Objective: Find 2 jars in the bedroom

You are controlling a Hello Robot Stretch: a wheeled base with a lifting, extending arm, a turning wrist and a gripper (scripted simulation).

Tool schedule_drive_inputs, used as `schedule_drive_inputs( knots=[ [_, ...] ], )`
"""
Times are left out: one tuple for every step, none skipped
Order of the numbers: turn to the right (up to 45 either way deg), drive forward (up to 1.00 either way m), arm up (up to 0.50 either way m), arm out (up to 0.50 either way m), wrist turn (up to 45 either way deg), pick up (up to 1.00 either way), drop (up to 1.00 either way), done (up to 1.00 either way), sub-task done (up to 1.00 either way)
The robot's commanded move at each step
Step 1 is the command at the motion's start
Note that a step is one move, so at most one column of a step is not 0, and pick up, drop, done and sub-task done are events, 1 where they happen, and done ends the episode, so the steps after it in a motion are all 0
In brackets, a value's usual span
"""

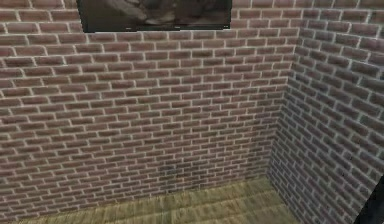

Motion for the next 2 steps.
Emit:
schedule_drive_inputs(
  knots=[
    [45.0, 0.00, 0.00, 0.00, 0.0, 0.00, 0.00, 0.00, 0.00],
    [27.0, 0.00, 0.00, 0.00, 0.0, 0.00, 0.00, 0.00, 0.00]
  ],
)
